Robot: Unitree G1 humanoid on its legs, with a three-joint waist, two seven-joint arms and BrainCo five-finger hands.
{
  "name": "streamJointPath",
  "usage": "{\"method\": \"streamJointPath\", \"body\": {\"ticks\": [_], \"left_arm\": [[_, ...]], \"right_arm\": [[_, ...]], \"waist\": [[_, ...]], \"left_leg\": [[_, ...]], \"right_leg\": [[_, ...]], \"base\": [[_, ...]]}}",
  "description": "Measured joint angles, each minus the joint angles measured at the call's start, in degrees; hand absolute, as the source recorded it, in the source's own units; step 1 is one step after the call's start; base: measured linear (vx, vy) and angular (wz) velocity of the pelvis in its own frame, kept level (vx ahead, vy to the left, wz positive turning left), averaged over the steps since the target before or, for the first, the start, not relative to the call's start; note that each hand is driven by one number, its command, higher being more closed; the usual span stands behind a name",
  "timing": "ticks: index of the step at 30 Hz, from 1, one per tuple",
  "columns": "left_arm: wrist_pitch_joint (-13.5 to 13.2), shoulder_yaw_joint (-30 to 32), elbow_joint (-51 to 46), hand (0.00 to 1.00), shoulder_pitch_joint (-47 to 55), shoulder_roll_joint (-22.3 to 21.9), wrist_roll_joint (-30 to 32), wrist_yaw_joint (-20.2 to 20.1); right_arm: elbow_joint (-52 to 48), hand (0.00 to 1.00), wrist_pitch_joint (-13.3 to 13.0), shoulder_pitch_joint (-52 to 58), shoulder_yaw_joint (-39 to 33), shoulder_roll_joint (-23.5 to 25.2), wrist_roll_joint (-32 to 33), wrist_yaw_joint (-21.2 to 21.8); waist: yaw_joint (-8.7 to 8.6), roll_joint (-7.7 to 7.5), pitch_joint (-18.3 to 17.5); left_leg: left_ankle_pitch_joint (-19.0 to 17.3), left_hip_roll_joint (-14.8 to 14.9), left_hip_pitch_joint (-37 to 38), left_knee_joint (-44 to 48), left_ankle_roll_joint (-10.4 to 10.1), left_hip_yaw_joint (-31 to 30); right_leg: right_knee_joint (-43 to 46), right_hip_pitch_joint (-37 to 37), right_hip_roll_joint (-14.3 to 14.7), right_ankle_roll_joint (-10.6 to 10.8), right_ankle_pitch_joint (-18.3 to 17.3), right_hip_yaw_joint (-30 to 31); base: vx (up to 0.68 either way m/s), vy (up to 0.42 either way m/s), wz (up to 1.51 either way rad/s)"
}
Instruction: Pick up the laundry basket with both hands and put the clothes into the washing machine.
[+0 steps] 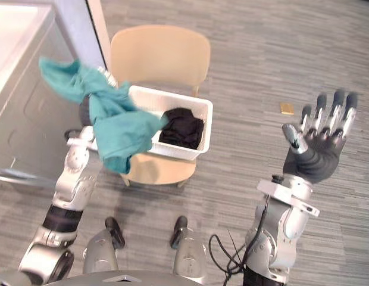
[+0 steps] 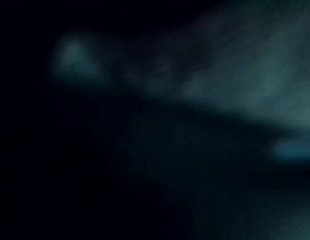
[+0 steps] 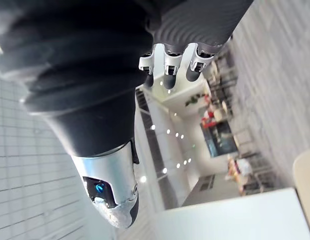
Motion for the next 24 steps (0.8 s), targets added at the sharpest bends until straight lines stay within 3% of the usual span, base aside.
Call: {"method": "streamJointPath", "body": {"ticks": [6,9,10,11,12,14,16,18,19,20,22,24], "left_arm": [[-0.09,8.7,-6.68,1.0,11.89,-3.27,0.49,-2.58],[-0.06,9.46,-6.99,1.0,16.37,-3.24,0.46,-2.77],[-0.02,9.53,-7.54,1.0,17.93,-3.52,0.44,-2.86],[-0.01,9.43,-9.11,1.0,20.77,-3.87,0.43,-3.15],[0.0,9.0,-9.69,1.0,23.6,-4.73,0.43,-3.73],[0.11,8.23,-9.72,1.0,27.11,-6.42,0.42,-4.87],[0.16,7.45,-9.73,1.0,29.64,-7.34,0.43,-5.61],[0.19,7.23,-9.8,1.0,31.03,-7.82,0.43,-5.63],[0.31,7.26,-10.13,1.0,31.59,-7.65,0.42,-5.59],[0.41,7.22,-10.41,1.0,31.57,-7.63,0.42,-5.6],[1.01,7.16,-10.56,1.0,32.5,-7.09,0.31,-5.61],[1.41,6.94,-10.63,1.0,33.0,-6.9,0.29,-5.82]], "right_arm": [[10.32,0.0,4.2,6.47,-8.23,4.34,-10.45,0.96],[15.86,0.0,5.79,7.54,-8.99,6.97,-14.44,0.04],[16.74,0.0,6.24,8.0,-9.45,7.65,-15.49,0.02],[18.77,0.0,6.74,7.95,-10.25,8.29,-17.87,-0.68],[20.34,0.0,7.59,8.39,-11.18,8.38,-19.82,-1.38],[21.83,0.0,8.18,10.73,-12.38,8.4,-25.27,-2.94],[24.64,0.0,10.05,13.01,-14.33,9.04,-30.38,-4.46],[30.34,0.0,12.93,14.91,-14.67,9.3,-34.69,-5.32],[35.28,0.0,14.85,16.98,-15.11,10.15,-37.06,-5.96],[37.6,0.0,15.55,16.97,-15.19,10.16,-38.07,-5.96],[43.23,0.0,17.59,17.38,-13.19,10.26,-38.25,-5.73],[45.87,0.0,17.79,17.46,-12.65,10.27,-38.24,-5.39]], "waist": [[-1.51,2.08,-3.17],[-2.62,1.4,-3.8],[-2.78,1.56,-4.28],[-2.21,1.76,-4.33],[-1.99,2.08,-4.52],[-2.62,2.86,-5.35],[-3.46,4.52,-6.85],[-3.67,3.55,-7.53],[-3.96,3.24,-7.8],[-4.27,3.22,-7.71],[-4.34,1.47,-6.96],[-4.15,0.69,-6.99]], "left_leg": [[2.27,-0.05,3.62,-3.62,-0.09,0.09],[6.89,-0.47,3.46,-6.72,2.48,1.37],[5.76,-0.02,3.61,-6.39,3.05,2.58],[-2.37,3.63,3.01,6.03,5.77,6.82],[-7.32,5.35,4.57,15.62,6.24,8.03],[-10.66,6.15,8.78,21.66,5.19,7.82],[-12.1,5.8,11.39,20.05,3.4,7.1],[-13.46,3.31,10.46,16.11,1.3,7.15],[-17.31,2.0,10.46,11.47,-1.24,7.56],[-19.15,2.12,10.44,10.71,-1.01,7.92],[-19.97,1.34,9.36,11.63,-0.5,8.26],[-21.31,1.08,9.55,12.21,0.09,8.38]], "right_leg": [[-2.0,3.33,1.18,-0.8,-0.8,-0.56],[-2.34,3.13,0.51,-2.48,-0.93,-1.65],[-3.25,3.21,0.61,-3.44,-0.06,-2.84],[-3.66,3.35,1.33,-3.94,0.77,-3.23],[-4.78,4.35,2.02,-4.14,1.83,-2.89],[-7.51,5.8,2.82,-4.22,3.64,-3.59],[-9.84,6.09,3.16,-3.55,5.81,-5.13],[-13.58,6.48,3.02,-3.09,9.48,-6.17],[-16.81,6.99,2.7,-2.54,12.79,-8.47],[-17.01,6.88,2.74,-2.12,13.87,-9.92],[-16.78,6.75,1.2,-2.46,15.72,-10.97],[-15.42,6.3,0.67,-2.29,16.68,-10.82]], "base": [[0.02,-0.037,0.01],[-0.12,-0.068,0.28],[-0.11,-0.031,0.11],[-0.08,-0.002,-0.13],[-0.09,0.013,-0.16],[-0.09,0.094,0.12],[-0.14,0.207,0.42],[-0.15,0.177,0.51],[-0.16,0.219,0.61],[-0.19,0.268,0.64],[-0.19,0.165,0.22],[-0.24,0.158,-0.07]]}}
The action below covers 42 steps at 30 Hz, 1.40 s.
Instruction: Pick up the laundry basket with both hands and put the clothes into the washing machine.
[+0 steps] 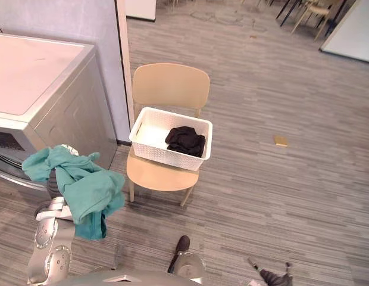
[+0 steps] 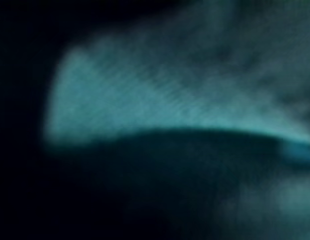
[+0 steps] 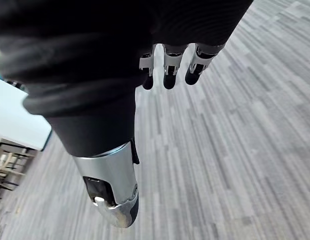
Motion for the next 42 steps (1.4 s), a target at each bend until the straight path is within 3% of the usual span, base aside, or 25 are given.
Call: {"method": "streamJointPath", "body": {"ticks": [1,3,6,9,13,16,18,19,20,22,23,25,26,27,31,32,33,34,35,37,38,39,40,41,42], "left_arm": [[-0.01,-0.14,-0.36,1.0,-0.08,0.32,0.01,-0.5],[-0.02,0.04,-0.55,1.0,-0.3,0.58,0.02,-0.65],[-0.03,0.37,0.13,1.0,-0.81,0.47,0.03,-0.62],[-0.01,0.18,2.62,1.0,-1.49,-0.45,0.03,-0.61],[0.0,0.16,3.29,1.0,-1.76,-1.29,0.03,-0.16],[0.05,-0.14,4.91,1.0,-2.76,-2.38,-0.47,0.83],[0.22,-1.71,6.55,1.0,-4.31,-3.04,-0.99,1.36],[0.22,-2.85,7.13,1.0,-4.92,-3.15,-1.29,1.36],[0.2,-3.66,7.73,1.0,-5.59,-2.92,-2.21,1.29],[-0.24,-4.16,10.0,1.0,-6.33,-2.44,-3.27,1.44],[-0.24,-4.07,11.46,1.0,-7.99,-2.2,-3.3,1.59],[0.04,-3.51,15.96,1.0,-8.98,-2.61,-3.29,1.92],[0.65,-3.57,18.27,1.0,-8.9,-2.75,-3.28,2.24],[1.26,-4.55,20.45,1.0,-9.21,-2.9,-3.28,2.63],[2.0,-6.82,20.98,1.0,-9.43,-2.31,-3.28,2.62],[2.13,-7.08,21.72,1.0,-9.42,-2.04,-3.28,2.39],[2.37,-7.17,22.29,1.0,-9.21,-1.93,-3.27,2.32],[2.37,-7.12,22.65,1.0,-9.2,-2.0,-3.26,2.29],[2.36,-6.89,23.16,1.0,-9.15,-1.19,-3.21,2.31],[2.35,-7.01,24.09,1.0,-9.16,-0.33,-3.2,2.29],[2.31,-7.13,25.46,1.0,-9.26,-0.39,-3.21,2.23],[2.35,-7.17,26.48,1.0,-9.66,0.97,-3.2,2.04],[2.34,-8.34,26.42,1.0,-10.27,1.11,-3.21,1.66],[2.74,-8.8,28.15,1.0,-11.72,1.17,-3.17,1.53],[3.0,-9.14,28.24,1.0,-11.83,0.5,-3.16,1.55]], "right_arm": [[3.13,0.0,-0.05,-0.04,0.82,-0.03,0.02,0.62],[7.2,0.0,-0.11,-0.36,2.11,-0.07,0.09,1.47],[16.37,0.0,-0.16,-0.84,6.24,-0.14,0.53,4.18],[19.44,0.0,-0.72,-1.17,9.98,-0.37,1.41,6.03],[20.86,0.0,-2.41,-2.98,13.14,-1.49,2.54,5.94],[21.21,0.0,-3.09,-5.86,15.69,-2.99,2.35,6.09],[21.04,0.0,-3.26,-7.47,16.3,-3.32,2.32,6.21],[20.81,0.0,-3.8,-8.13,17.6,-4.39,2.26,6.26],[21.27,0.0,-3.98,-9.26,18.14,-5.0,1.81,6.26],[24.38,0.0,-4.36,-11.66,18.15,-4.65,1.1,6.22],[26.22,0.0,-4.28,-13.04,18.54,-4.18,0.98,6.21],[29.07,0.0,-3.99,-15.2,18.7,-4.36,0.63,6.33],[29.19,0.0,-4.0,-15.49,18.13,-4.34,0.69,6.29],[29.53,0.0,-4.02,-15.88,17.19,-4.44,0.44,6.2],[30.75,0.0,-3.94,-15.59,12.84,-4.41,0.66,6.23],[30.67,0.0,-3.69,-15.56,11.18,-4.78,0.79,6.2],[30.28,0.0,-3.33,-15.39,10.51,-5.46,1.38,6.19],[30.24,0.0,-3.14,-15.27,10.19,-6.13,1.55,6.22],[29.72,0.0,-3.16,-15.32,10.85,-6.89,2.05,6.19],[27.6,0.0,-3.29,-15.32,12.63,-7.43,2.53,6.19],[26.01,0.0,-3.32,-15.58,14.88,-8.24,2.49,6.24],[25.37,0.0,-3.26,-15.77,17.38,-7.4,2.38,6.23],[24.4,0.0,-3.55,-15.34,17.24,-6.74,2.46,6.09],[23.73,0.0,-3.59,-15.56,17.55,-6.73,2.35,6.13],[23.62,0.0,-3.71,-15.34,17.92,-5.92,2.34,6.12]], "waist": [[1.05,0.04,0.15],[1.46,0.48,0.22],[2.74,0.49,0.26],[4.0,0.12,0.11],[5.74,-0.86,-0.64],[6.76,-1.16,-0.43],[6.25,-1.3,-0.24],[6.32,-0.84,-0.01],[6.61,-0.14,-0.24],[5.98,-1.09,-0.91],[5.7,-2.52,-1.22],[5.83,-0.94,-0.16],[5.52,-0.43,0.07],[4.42,-0.18,0.33],[3.98,-1.07,0.09],[3.64,-0.8,0.34],[3.02,0.21,1.3],[2.69,0.93,1.71],[2.08,2.17,2.29],[1.17,3.98,2.71],[0.33,4.85,2.77],[-0.14,2.22,3.37],[-1.16,2.54,3.99],[-1.49,0.74,4.82],[-2.18,0.72,4.28]], "left_leg": [[0.01,0.55,-0.11,0.12,0.34,0.59],[0.9,1.28,-1.46,-0.14,1.04,0.1],[4.9,0.55,-3.18,-4.23,1.94,-3.08],[8.58,-2.6,-3.82,-9.16,1.85,-7.64],[13.59,-6.04,-8.14,-13.74,0.96,-13.59],[18.24,-8.02,-10.8,-16.82,0.93,-16.2],[19.15,-7.72,-10.63,-16.98,6.12,-6.87],[18.11,-5.72,-9.66,-15.29,8.25,3.43],[18.9,-6.07,-8.72,-15.01,7.36,5.86],[20.92,-9.58,-12.04,-14.9,8.88,2.78],[20.04,-10.3,-13.75,-14.37,8.82,2.13],[13.61,-6.58,-16.14,-9.47,10.58,4.8],[13.45,-4.59,-15.48,-9.06,10.43,6.2],[15.91,-5.84,-13.96,-9.26,8.6,6.9],[14.93,-16.48,-11.99,-15.32,10.71,1.84],[14.36,-20.04,-9.57,-17.61,11.29,0.05],[14.11,-22.51,-5.65,-20.43,11.87,-1.84],[13.96,-23.27,-3.92,-21.59,11.92,-2.77],[14.1,-23.98,-0.81,-24.46,11.62,-4.0],[14.57,-24.0,2.47,-28.35,10.84,-5.03],[13.21,-23.75,4.31,-30.9,4.98,-5.24],[8.76,-21.83,4.27,-25.41,7.26,0.97],[10.46,-19.55,4.93,-24.47,9.66,2.76],[11.03,-21.17,7.79,-26.11,7.4,2.56],[10.67,-21.97,8.86,-27.45,7.13,2.18]], "right_leg": [[2.54,-1.97,-0.15,0.09,1.65,1.23],[7.8,-4.44,0.58,0.01,0.02,5.55],[21.14,-5.26,3.27,1.11,-11.65,13.01],[20.62,-1.54,5.76,1.63,-18.41,18.51],[14.56,-0.91,6.08,2.76,-20.66,21.79],[13.16,-0.3,4.75,1.96,-22.17,17.85],[12.58,2.16,2.27,2.04,-22.8,13.16],[12.22,4.2,2.18,2.06,-22.81,10.56],[13.05,5.07,1.81,2.0,-22.99,9.15],[11.9,4.97,-0.16,1.16,-25.84,8.85],[10.34,5.73,-1.24,2.29,-26.34,7.27],[10.13,6.27,-1.49,3.54,-25.89,3.85],[10.45,7.35,-1.89,3.99,-25.89,2.35],[10.2,9.85,-3.25,5.49,-25.89,0.21],[17.94,11.47,-11.14,6.56,-24.91,-4.69],[27.1,9.86,-15.89,3.65,-23.19,-3.89],[37.51,7.65,-19.71,-4.72,-18.65,-1.44],[42.71,5.59,-20.23,-9.58,-18.51,1.2],[51.24,-0.46,-17.39,-10.37,-20.95,8.61],[55.78,-8.31,-8.93,-6.06,-25.24,14.35],[52.97,-12.1,-3.57,-4.5,-27.66,13.74],[47.92,-15.02,-2.73,-2.77,-28.73,11.85],[46.89,-15.56,-2.83,-2.06,-29.04,8.51],[41.89,-16.51,-3.68,-2.16,-29.2,5.46],[35.49,-17.14,-1.0,-3.52,-28.5,1.45]], "base": [[-0.19,0.138,-0.18],[-0.14,0.102,0.03],[-0.08,0.036,0.41],[0.0,-0.085,0.83],[0.07,-0.148,0.85],[0.02,-0.111,0.97],[0.0,-0.022,1.31],[0.07,0.142,1.21],[0.08,0.164,1.12],[0.02,0.081,1.29],[-0.03,0.025,1.22],[-0.02,0.069,0.66],[0.09,0.145,0.95],[0.15,0.167,0.94],[0.14,0.308,1.14],[0.17,0.347,1.0],[0.19,0.334,0.91],[0.22,0.305,0.67],[0.21,0.243,0.34],[0.22,0.209,0.19],[0.36,0.153,0.18],[0.31,0.115,0.32],[0.48,-0.099,0.44],[0.43,-0.169,0.45],[0.52,-0.167,0.33]]}}
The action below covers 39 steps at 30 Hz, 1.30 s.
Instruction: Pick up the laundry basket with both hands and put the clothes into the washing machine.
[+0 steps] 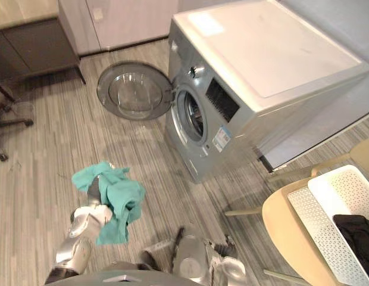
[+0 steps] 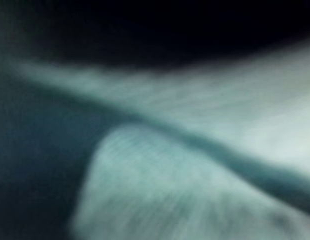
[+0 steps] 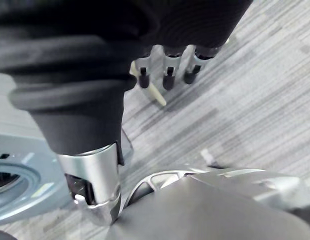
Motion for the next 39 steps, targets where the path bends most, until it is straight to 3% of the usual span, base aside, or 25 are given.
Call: {"method": "streamJointPath", "body": {"ticks": [1,2,3,4,5,6,7,9,13,16,19,20,21,22,23,24,27,29,32,33,35,36,37,38,39], "left_arm": [[0.0,-0.21,0.0,1.0,-0.21,-0.31,0.0,-0.03],[0.03,-0.9,0.0,1.0,-0.47,-0.83,0.0,-0.05],[0.03,-1.34,0.0,1.0,-0.43,-1.03,0.0,-0.1],[0.16,-1.48,0.95,1.0,-0.53,-2.25,0.0,-0.11],[0.41,-1.3,1.24,1.0,-0.31,-3.36,-0.02,0.11],[0.39,-1.3,1.1,1.0,-0.26,-3.58,-0.03,0.15],[0.3,-1.31,0.97,1.0,0.15,-3.84,-0.07,0.17],[0.21,-1.29,0.57,1.0,1.56,-3.79,-0.08,0.32],[0.12,-1.12,-0.98,1.0,2.45,-3.88,-0.06,0.93],[0.19,0.2,-1.2,1.0,3.31,-3.94,0.0,1.17],[0.18,0.5,-1.21,1.0,3.21,-3.72,0.24,1.07],[0.09,0.46,-1.2,1.0,3.21,-3.78,0.24,1.14],[-0.07,0.41,-1.23,1.0,3.28,-4.01,0.25,1.12],[-0.31,0.49,-1.2,1.0,3.35,-3.89,0.26,1.1],[-0.34,2.58,0.73,1.0,2.41,-3.31,0.61,1.19],[-0.52,4.29,0.85,1.0,2.27,-3.26,0.73,1.39],[-0.85,4.88,1.2,1.0,4.07,-2.45,0.73,1.33],[-0.85,5.96,1.39,1.0,4.0,-2.29,0.72,1.2],[-0.97,8.73,5.5,1.0,0.89,-0.5,0.65,1.08],[-0.89,9.24,6.83,1.0,-0.02,-0.32,0.6,1.13],[-0.72,9.4,10.46,1.0,-2.45,-0.4,0.42,1.23],[-0.81,9.41,10.83,1.0,-4.67,-1.31,0.02,1.21],[-1.15,9.41,11.74,1.0,-6.03,-1.04,-0.13,1.07],[-1.12,9.26,12.83,1.0,-7.45,-0.23,-0.5,1.06],[-1.4,9.56,14.06,1.0,-9.04,-0.04,-1.09,0.97]], "right_arm": [[0.01,0.0,-0.01,0.04,0.13,-0.08,-0.01,0.01],[0.28,0.0,0.1,0.77,0.32,0.08,-0.47,0.0],[0.53,0.0,0.39,1.5,0.64,0.29,-1.13,-0.01],[0.52,0.0,0.96,2.71,0.33,0.35,-1.8,0.01],[0.4,0.0,1.14,2.76,0.49,-0.65,-2.12,0.01],[0.3,0.0,1.23,3.09,0.87,-0.59,-2.15,0.01],[-0.11,0.0,1.28,3.8,1.32,-0.66,-2.18,-0.04],[-0.58,0.0,1.11,4.69,3.18,-1.16,-2.39,-0.11],[-2.82,0.0,1.2,4.54,4.73,-1.19,-3.96,-0.08],[-3.39,0.0,1.22,4.27,5.5,-1.2,-4.23,-0.13],[-3.47,0.0,0.94,3.98,6.09,-1.27,-4.35,-0.23],[-3.52,0.0,0.53,4.07,6.48,-1.75,-4.34,-0.24],[-3.73,0.0,0.07,3.9,6.91,-3.06,-4.33,-0.22],[-3.91,0.0,-0.16,3.62,7.36,-4.02,-4.33,-0.15],[-2.12,0.0,-0.09,1.79,7.9,-2.72,-4.3,-0.18],[-2.09,0.0,-0.3,2.02,9.19,-1.51,-4.35,-0.05],[-0.8,0.0,-0.45,0.43,11.13,0.89,-4.37,0.86],[2.4,0.0,-0.44,-3.05,12.05,0.87,-4.34,0.92],[6.29,0.0,-0.25,-7.25,14.63,1.09,-4.42,1.49],[6.1,0.0,-0.2,-7.53,15.13,0.95,-4.6,1.53],[1.87,0.0,0.22,-7.8,18.37,-1.0,-7.12,1.95],[-1.54,0.0,0.16,-8.44,20.79,-3.04,-9.27,2.23],[-5.14,0.0,-0.19,-8.21,22.97,-3.69,-10.51,2.36],[-7.11,0.0,-0.5,-7.24,24.77,-3.68,-11.14,2.42],[-7.66,0.0,-0.81,-6.81,26.45,-3.66,-11.16,2.56]], "waist": [[-0.28,0.15,-0.03],[-0.42,-0.09,-0.25],[-0.3,-0.69,-0.61],[-0.12,-0.97,-0.92],[-0.33,0.58,-0.66],[-0.1,0.51,-0.58],[1.16,0.61,-0.42],[3.3,0.41,-1.08],[4.74,0.11,-1.75],[5.17,-0.48,-1.91],[5.92,-0.82,-1.96],[5.97,-0.31,-2.33],[6.17,2.34,-3.17],[6.65,3.63,-3.0],[5.64,1.45,-2.25],[6.21,-0.68,-2.28],[6.55,-2.36,-2.86],[7.42,-1.59,-2.58],[7.1,-1.06,-2.31],[6.87,-1.28,-2.41],[5.0,1.61,-0.08],[4.59,3.77,2.18],[4.18,3.91,2.73],[3.07,1.74,2.7],[2.98,0.31,2.9]], "left_leg": [[-0.23,-0.3,0.65,-0.65,-0.4,-0.1],[-0.71,-1.45,2.4,-1.61,-1.23,-0.43],[-1.25,-2.25,3.28,-1.16,-2.08,-0.45],[-3.57,-1.84,3.62,4.19,-3.84,0.0],[-4.65,3.49,0.4,17.91,-4.78,0.97],[-3.76,6.6,-1.64,26.77,-4.51,1.62],[-0.99,13.44,-4.28,42.39,-2.23,2.06],[1.47,22.25,-6.95,59.67,0.4,1.57],[1.22,28.19,-15.44,61.96,0.01,-0.05],[0.83,27.68,-18.01,49.04,-0.61,-3.37],[1.86,20.07,-19.57,23.54,-2.53,-16.25],[5.63,17.78,-19.93,14.96,-3.9,-21.43],[13.84,17.47,-19.95,8.03,-5.34,-25.42],[14.63,18.25,-19.9,7.56,-8.95,-26.32],[10.86,17.11,-20.07,10.27,-10.07,-23.42],[8.52,15.93,-19.68,11.06,-9.09,-19.74],[4.64,16.31,-19.23,14.17,-7.32,-11.39],[4.31,17.84,-17.18,12.36,-6.89,-4.47],[4.78,18.03,-15.78,10.19,-6.27,3.22],[4.78,18.0,-15.74,10.2,-6.27,3.79],[4.74,19.01,-14.08,10.66,-6.35,4.08],[5.23,20.09,-10.9,8.92,-6.85,4.66],[5.62,19.79,-9.58,8.04,-7.47,5.1],[5.72,18.4,-8.84,8.13,-7.7,5.13],[5.16,17.43,-8.07,8.37,-8.55,4.93]], "right_leg": [[-3.04,-0.19,1.7,-1.33,0.64,-1.39],[-8.36,0.35,4.38,-5.39,2.98,-3.63],[-10.93,1.3,5.32,-6.55,4.27,-4.45],[-15.11,4.16,6.43,-11.82,5.04,-4.61],[-18.13,7.88,7.58,-10.7,5.12,-4.86],[-19.22,9.81,8.31,-10.38,4.78,-4.18],[-20.81,14.48,10.45,-9.9,3.31,-2.33],[-20.86,20.32,12.4,-9.58,0.31,1.99],[-23.06,23.5,12.12,-6.84,0.57,12.64],[-24.68,24.44,10.98,-5.25,1.53,22.84],[-25.81,23.5,8.08,-1.45,2.46,32.71],[-25.81,22.61,7.25,1.47,1.92,35.12],[-25.52,20.78,8.05,4.78,0.83,38.28],[-25.32,20.14,8.84,6.76,-0.12,39.82],[-24.37,19.12,6.81,8.21,-0.51,42.73],[-24.2,17.2,4.85,8.9,0.49,44.34],[-27.05,13.98,3.31,10.63,6.76,46.71],[-31.2,12.23,3.21,9.9,13.02,41.63],[-35.66,8.41,2.59,6.33,18.0,25.09],[-37.19,8.8,3.01,6.63,19.63,24.72],[-36.58,8.46,4.19,6.71,22.28,25.55],[-25.52,2.37,6.18,6.64,20.38,26.2],[-28.5,1.05,7.37,6.8,18.21,25.66],[-34.06,2.04,6.52,5.33,24.08,25.54],[-34.74,2.84,5.48,5.28,22.59,24.25]], "base": [[0.42,0.002,0.3],[0.37,0.029,0.26],[0.52,0.008,0.28],[0.56,-0.018,0.13],[0.56,-0.039,0.04],[0.53,-0.053,-0.33],[0.49,-0.048,-0.65],[0.53,0.009,-1.23],[0.37,0.1,-1.33],[0.37,0.301,-1.89],[0.29,0.394,-1.72],[0.25,0.464,-1.78],[0.23,0.593,-1.7],[0.18,0.615,-1.42],[0.19,0.643,-1.23],[0.13,0.409,-1.06],[0.13,0.315,-1.3],[0.07,0.244,-1.61],[0.1,0.144,-1.7],[0.12,0.019,-1.28],[0.1,-0.028,-1.0],[0.09,-0.002,-1.05],[0.1,-0.029,-0.67],[0.09,-0.066,-0.06],[0.12,-0.172,0.06]]}}
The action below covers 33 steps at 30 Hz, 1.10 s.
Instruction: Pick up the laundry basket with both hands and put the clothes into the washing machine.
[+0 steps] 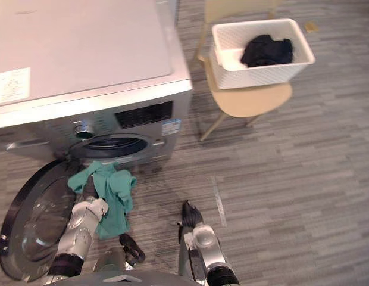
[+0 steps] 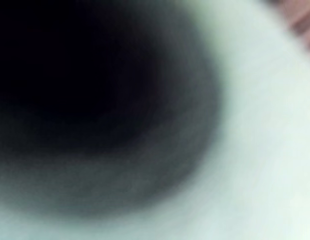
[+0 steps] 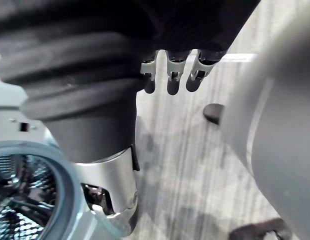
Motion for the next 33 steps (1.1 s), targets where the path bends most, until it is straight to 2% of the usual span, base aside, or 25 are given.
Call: {"method": "streamJointPath", "body": {"ticks": [1,3,4,5,6,7,8,10,12,13,14,15,16,21,23,28,30,33], "left_arm": [[-0.21,0.31,0.92,1.0,-0.94,-0.56,-0.25,0.2],[-0.63,0.18,4.27,1.0,-3.86,-0.91,-1.28,0.74],[-0.63,0.2,5.75,1.0,-4.63,-0.94,-1.67,1.17],[-0.67,0.48,7.83,1.0,-5.02,-0.98,-2.84,2.51],[-0.74,1.08,9.01,1.0,-5.21,-1.03,-3.7,3.93],[-0.82,1.59,9.79,1.0,-5.42,-0.98,-4.16,4.46],[-1.01,2.4,10.92,1.0,-6.07,-0.81,-4.72,5.93],[-1.85,2.75,13.1,1.0,-9.33,-0.19,-5.73,8.32],[-2.51,4.1,14.6,1.0,-15.83,1.73,-6.32,11.23],[-3.11,4.59,14.71,1.0,-17.22,2.07,-6.61,11.98],[-4.18,5.87,14.76,1.0,-19.28,2.01,-6.86,13.52],[-4.91,7.75,14.94,1.0,-21.19,1.72,-6.97,14.5],[-5.26,9.12,15.25,1.0,-23.34,2.08,-7.32,15.37],[-6.32,15.21,14.32,1.0,-30.08,5.25,-9.64,17.88],[-7.28,16.02,11.55,1.0,-32.44,6.65,-10.25,18.23],[-7.72,17.45,6.38,1.0,-39.97,8.4,-11.04,19.73],[-7.99,17.36,2.29,1.0,-44.27,11.11,-11.34,20.32],[-8.03,15.79,1.11,1.0,-48.38,14.1,-11.36,20.4]], "right_arm": [[0.15,0.0,0.06,-0.64,0.71,-0.43,-0.01,0.1],[0.24,0.0,-0.2,-0.86,2.4,-0.68,0.0,0.96],[0.24,0.0,-0.18,-0.35,3.14,-0.85,0.0,1.28],[-1.16,0.0,-0.57,0.66,4.79,-1.28,0.0,1.86],[-2.15,0.0,-1.28,1.31,6.14,-1.65,0.0,2.05],[-2.45,0.0,-1.58,1.31,6.37,-1.66,0.02,2.01],[-2.67,0.0,-2.12,1.35,6.76,-1.66,0.05,1.97],[-4.0,0.0,-2.49,1.32,6.67,-1.95,0.11,1.56],[-6.19,0.0,-2.57,1.28,6.47,-2.54,0.63,-0.24],[-6.4,0.0,-2.64,1.3,6.41,-2.52,1.44,-0.66],[-7.29,0.0,-3.24,1.45,6.44,-2.8,3.08,-1.12],[-8.59,0.0,-3.66,1.06,6.4,-3.05,3.33,-1.93],[-9.8,0.0,-3.75,0.9,6.63,-2.58,3.47,-2.98],[-17.3,0.0,-6.27,0.78,6.92,-2.47,6.01,-5.31],[-21.21,0.0,-7.57,0.8,7.3,-1.94,10.76,-5.38],[-26.93,0.0,-9.88,0.84,9.84,-1.1,16.03,-5.06],[-28.72,0.0,-10.91,1.13,9.78,-1.06,17.03,-4.56],[-29.46,0.0,-11.61,1.65,9.0,-1.08,18.68,-3.6]], "waist": [[0.49,0.41,0.15],[-0.22,0.97,1.23],[-0.33,0.82,1.82],[-0.36,0.38,2.29],[-0.37,0.05,3.65],[-0.37,-0.44,4.59],[-0.5,-1.7,6.09],[-0.87,-2.69,8.47],[-1.54,-5.19,11.81],[-1.45,-5.89,12.04],[-1.35,-6.1,12.45],[-1.36,-6.28,13.62],[-1.28,-7.52,15.18],[-0.76,-7.36,18.28],[-0.81,-7.02,18.78],[-0.84,-6.99,18.94],[-1.38,-6.99,18.94],[-1.47,-6.98,18.95]], "left_leg": [[-0.31,1.05,-0.27,0.31,-0.41,-0.01],[-0.42,4.98,-3.62,5.63,-0.5,-2.58],[-0.5,6.45,-4.05,7.76,-0.37,-3.69],[-0.79,9.42,-4.93,12.94,0.18,-5.87],[-0.68,12.67,-5.38,19.42,1.92,-8.49],[0.05,13.84,-5.67,22.52,3.34,-9.76],[1.95,15.32,-8.23,28.32,5.87,-12.5],[-1.08,14.74,-13.96,34.33,4.16,-15.41],[-3.27,11.8,-20.44,31.51,3.57,-13.56],[-3.06,10.76,-21.43,28.59,3.51,-12.86],[-1.04,9.87,-22.13,21.84,4.07,-10.91],[0.48,9.65,-22.44,19.16,3.61,-10.52],[0.37,9.59,-23.3,20.43,3.98,-9.24],[-4.27,13.14,-33.95,29.44,6.26,-7.84],[-5.44,14.25,-39.11,31.9,6.62,-7.48],[-5.71,15.83,-48.37,35.07,6.95,-7.76],[-5.71,16.48,-51.9,35.53,6.97,-7.78],[-5.7,16.68,-53.31,35.49,6.98,-7.65]], "right_leg": [[0.12,-0.52,1.13,-0.46,0.3,0.37],[5.17,-2.73,2.64,-1.83,-4.03,-1.75],[7.45,-2.73,2.99,-2.44,-5.51,-2.68],[11.7,-2.57,3.83,-3.33,-8.66,-4.03],[15.72,-0.91,4.65,-4.37,-11.83,-5.37],[17.36,-0.05,4.75,-4.81,-13.12,-5.67],[19.44,0.97,4.47,-5.53,-15.11,-5.69],[19.81,1.16,3.7,-6.71,-16.5,-5.98],[20.74,-0.81,1.9,-7.25,-16.66,-7.53],[21.76,-2.28,1.4,-7.16,-16.83,-7.61],[24.45,-5.35,1.06,-6.26,-17.63,-7.73],[28.63,-8.3,0.7,-5.21,-18.84,-7.27],[30.5,-10.12,-0.34,-4.81,-19.14,-6.6],[34.55,-21.22,-0.23,-3.83,-18.96,-5.14],[35.78,-26.59,-0.64,-4.09,-18.15,-5.23],[38.44,-35.56,-0.96,-4.21,-17.92,-5.8],[38.74,-38.48,-1.11,-4.21,-17.92,-6.76],[38.62,-39.8,-1.1,-4.27,-17.88,-7.05]], "base": [[0.11,-0.214,-0.07],[0.08,-0.217,0.16],[0.07,-0.226,0.41],[0.08,-0.26,0.33],[0.09,-0.261,0.26],[0.05,-0.239,0.23],[-0.02,-0.182,0.26],[-0.06,-0.112,0.37],[-0.08,-0.026,0.42],[-0.1,0.033,0.14],[-0.08,0.09,-0.1],[-0.06,0.094,-0.13],[-0.03,0.083,-0.13],[-0.02,0.092,-0.3],[0.01,0.091,-0.33],[0.06,0.03,-0.04],[0.05,0.033,0.02],[0.03,0.023,0.01]]}}
